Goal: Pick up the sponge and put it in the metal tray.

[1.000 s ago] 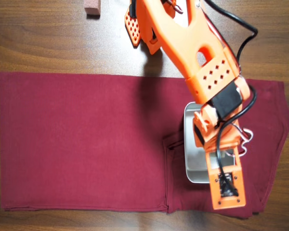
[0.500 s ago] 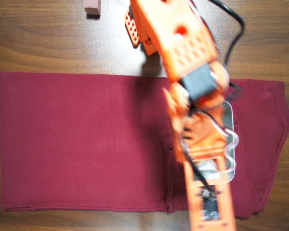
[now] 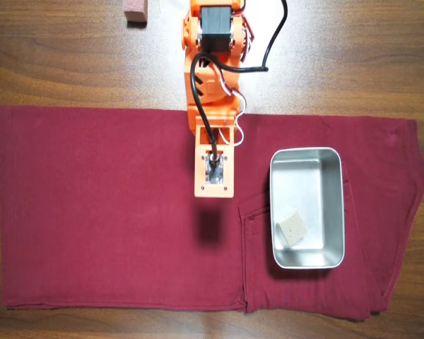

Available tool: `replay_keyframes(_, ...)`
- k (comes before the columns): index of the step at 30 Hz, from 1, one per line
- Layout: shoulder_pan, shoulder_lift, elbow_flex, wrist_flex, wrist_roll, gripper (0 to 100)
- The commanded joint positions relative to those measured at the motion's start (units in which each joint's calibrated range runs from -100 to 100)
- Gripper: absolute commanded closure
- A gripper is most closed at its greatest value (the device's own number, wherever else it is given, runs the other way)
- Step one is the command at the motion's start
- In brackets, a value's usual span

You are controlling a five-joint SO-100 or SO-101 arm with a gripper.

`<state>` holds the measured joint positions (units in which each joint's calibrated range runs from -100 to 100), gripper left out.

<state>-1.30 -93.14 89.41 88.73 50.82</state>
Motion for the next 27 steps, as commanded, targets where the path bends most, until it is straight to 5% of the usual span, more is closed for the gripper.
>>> replay_keyframes(1, 0.3, -4.3, 4.1, 2.5, -0.5, 100)
replay_keyframes(9, -2.2, -5.3, 10.6, 11.3, -2.4, 100)
replay_keyframes(27, -2.3, -5.3, 10.6, 11.3, -3.1, 100)
